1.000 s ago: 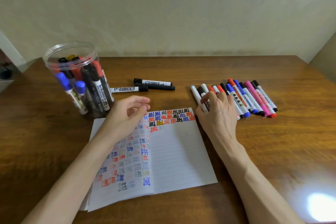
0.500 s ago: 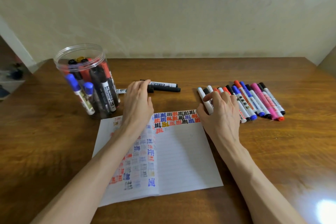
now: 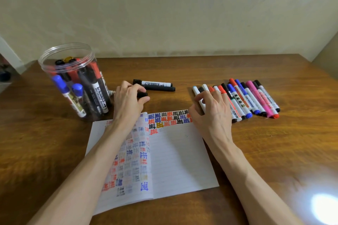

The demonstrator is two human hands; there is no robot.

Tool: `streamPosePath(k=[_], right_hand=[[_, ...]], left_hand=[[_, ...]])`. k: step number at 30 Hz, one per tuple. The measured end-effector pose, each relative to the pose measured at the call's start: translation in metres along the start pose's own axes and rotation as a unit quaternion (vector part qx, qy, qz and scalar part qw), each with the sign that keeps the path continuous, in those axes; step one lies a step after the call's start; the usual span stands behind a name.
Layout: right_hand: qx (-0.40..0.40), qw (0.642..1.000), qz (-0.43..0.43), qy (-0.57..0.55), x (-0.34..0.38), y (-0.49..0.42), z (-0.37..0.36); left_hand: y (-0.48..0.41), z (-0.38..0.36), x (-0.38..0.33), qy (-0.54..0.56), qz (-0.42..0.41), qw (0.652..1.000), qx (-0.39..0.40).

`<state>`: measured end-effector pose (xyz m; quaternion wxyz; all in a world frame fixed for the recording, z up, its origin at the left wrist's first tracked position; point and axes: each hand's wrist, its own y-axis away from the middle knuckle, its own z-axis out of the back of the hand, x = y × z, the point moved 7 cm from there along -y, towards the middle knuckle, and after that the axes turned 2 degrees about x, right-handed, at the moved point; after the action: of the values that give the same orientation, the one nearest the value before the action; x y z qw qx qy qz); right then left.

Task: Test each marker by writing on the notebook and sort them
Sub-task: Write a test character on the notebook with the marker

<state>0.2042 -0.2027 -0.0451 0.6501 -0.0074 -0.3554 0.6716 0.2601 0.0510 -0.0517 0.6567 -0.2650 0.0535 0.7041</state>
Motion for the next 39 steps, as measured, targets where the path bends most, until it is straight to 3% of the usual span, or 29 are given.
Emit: streamPosePath(k=[7,11,14,17,19,25,28,32,36,39], right_hand=[[0.01,1.0,-0.005,-0.014,0.006,0.001,0.003],[0.015,0.999,-0.008,-0.034,0.007,0.001,0.003],[0.045,0.991,-0.013,-0.122,0.012,0.001,0.003],[0.138,0.952,-0.04,-0.269,0.02,0.002,-0.005],[0.178,0.925,-0.045,-0.333,0.029,0.005,-0.008],[0.246,0.835,-0.081,-0.486,0.051,0.017,-0.011],[0.225,0.815,-0.105,-0.524,0.05,0.019,-0.008],[0.201,0.845,-0.089,-0.487,0.05,0.018,-0.007],[0.195,0.844,-0.055,-0.497,0.056,0.021,-0.005],[0.205,0.841,-0.036,-0.498,0.061,0.022,-0.003]], left_hand=[[0.002,0.006,-0.004,0.008,-0.022,1.0,-0.009],[0.008,0.025,-0.021,0.083,-0.107,0.988,-0.068],[0.02,0.052,-0.041,0.138,-0.174,0.967,-0.124],[0.034,0.07,-0.055,0.231,-0.204,0.94,-0.148],[0.042,0.076,-0.057,0.328,-0.179,0.918,-0.13],[0.066,0.067,-0.051,0.47,-0.077,0.879,0.018],[0.074,0.054,-0.039,0.398,-0.07,0.912,0.073],[0.082,0.049,-0.043,0.228,-0.161,0.958,0.063],[0.089,0.045,-0.048,0.205,-0.214,0.953,0.066],[0.092,0.044,-0.044,0.231,-0.206,0.946,0.099]])
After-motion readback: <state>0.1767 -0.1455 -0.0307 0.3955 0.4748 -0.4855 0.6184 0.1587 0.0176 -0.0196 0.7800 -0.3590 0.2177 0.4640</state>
